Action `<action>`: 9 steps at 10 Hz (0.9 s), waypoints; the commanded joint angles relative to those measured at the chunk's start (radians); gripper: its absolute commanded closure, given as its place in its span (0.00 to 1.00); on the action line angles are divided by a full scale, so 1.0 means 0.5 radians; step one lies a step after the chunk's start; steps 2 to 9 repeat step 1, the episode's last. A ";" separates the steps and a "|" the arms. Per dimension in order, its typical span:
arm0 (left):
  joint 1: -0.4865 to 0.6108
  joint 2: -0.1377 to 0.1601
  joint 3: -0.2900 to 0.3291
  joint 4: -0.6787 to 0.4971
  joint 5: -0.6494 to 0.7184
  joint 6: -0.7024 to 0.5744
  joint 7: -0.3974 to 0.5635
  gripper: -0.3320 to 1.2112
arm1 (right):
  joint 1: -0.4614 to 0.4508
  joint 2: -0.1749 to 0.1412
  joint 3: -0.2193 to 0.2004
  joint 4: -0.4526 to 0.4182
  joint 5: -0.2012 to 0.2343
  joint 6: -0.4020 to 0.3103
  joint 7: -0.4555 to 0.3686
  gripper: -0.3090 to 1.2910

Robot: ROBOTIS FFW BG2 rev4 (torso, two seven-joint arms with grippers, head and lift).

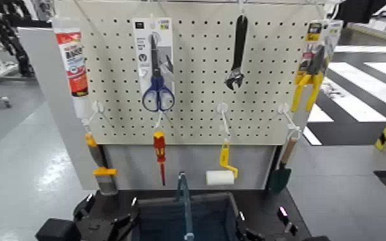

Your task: Place the crate on the table.

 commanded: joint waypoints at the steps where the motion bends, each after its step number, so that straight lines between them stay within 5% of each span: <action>1: -0.006 -0.006 -0.011 0.023 0.003 -0.031 0.006 0.27 | -0.002 0.000 0.000 0.000 -0.003 0.000 0.000 0.28; 9: -0.006 -0.006 -0.011 0.023 0.003 -0.031 0.006 0.27 | -0.002 0.000 0.000 0.000 -0.003 0.000 0.000 0.28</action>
